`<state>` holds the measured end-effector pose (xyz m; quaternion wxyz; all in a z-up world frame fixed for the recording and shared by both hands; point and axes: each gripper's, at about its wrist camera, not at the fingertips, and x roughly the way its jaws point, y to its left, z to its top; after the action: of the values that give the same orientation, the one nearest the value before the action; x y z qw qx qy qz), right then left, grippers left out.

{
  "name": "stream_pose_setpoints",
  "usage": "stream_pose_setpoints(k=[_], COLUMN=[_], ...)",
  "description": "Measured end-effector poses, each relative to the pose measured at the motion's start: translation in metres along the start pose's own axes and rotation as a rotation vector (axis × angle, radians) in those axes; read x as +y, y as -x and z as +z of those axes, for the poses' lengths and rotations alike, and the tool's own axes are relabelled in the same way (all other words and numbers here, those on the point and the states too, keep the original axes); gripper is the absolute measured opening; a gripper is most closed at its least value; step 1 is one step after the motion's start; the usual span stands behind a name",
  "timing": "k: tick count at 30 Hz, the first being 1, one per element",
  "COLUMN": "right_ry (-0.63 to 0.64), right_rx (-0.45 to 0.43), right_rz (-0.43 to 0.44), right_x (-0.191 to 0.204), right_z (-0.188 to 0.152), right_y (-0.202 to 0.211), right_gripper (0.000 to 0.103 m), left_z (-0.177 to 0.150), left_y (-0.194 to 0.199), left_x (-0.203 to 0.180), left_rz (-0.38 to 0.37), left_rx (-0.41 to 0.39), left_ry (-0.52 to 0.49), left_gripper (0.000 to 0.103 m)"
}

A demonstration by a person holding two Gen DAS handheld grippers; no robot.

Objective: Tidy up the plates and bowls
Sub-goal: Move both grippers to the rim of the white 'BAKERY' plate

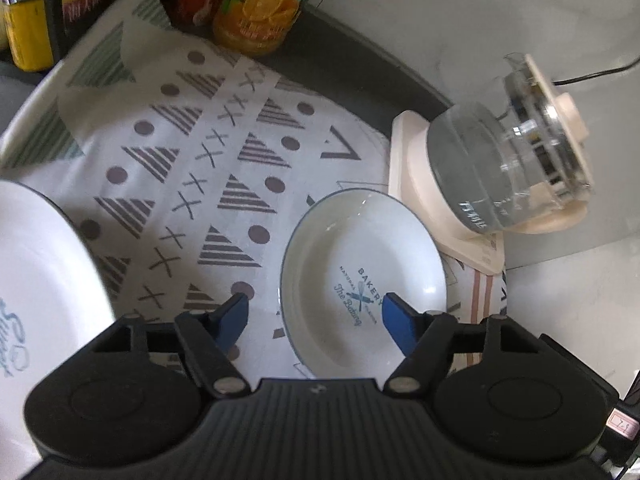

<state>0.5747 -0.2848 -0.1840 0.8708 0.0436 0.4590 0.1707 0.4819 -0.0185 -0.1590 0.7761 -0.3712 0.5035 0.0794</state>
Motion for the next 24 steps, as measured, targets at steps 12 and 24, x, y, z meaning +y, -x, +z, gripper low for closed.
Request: stream_pose_setpoints(k=[12, 24], right_ry=[0.000, -0.033], right_rx=[0.128, 0.244], right_rz=[0.065, 0.106], right_x=[-0.014, -0.018], right_z=[0.021, 0.017], right_y=[-0.040, -0.072], right_gripper=[0.065, 0.039], left_z=[-0.001, -0.008], left_y=[-0.034, -0.050], left_x=[0.000, 0.016], left_rz=[0.023, 0.049], left_rx=[0.042, 0.090], left_ry=[0.083, 0.161], left_gripper=[0.048, 0.024])
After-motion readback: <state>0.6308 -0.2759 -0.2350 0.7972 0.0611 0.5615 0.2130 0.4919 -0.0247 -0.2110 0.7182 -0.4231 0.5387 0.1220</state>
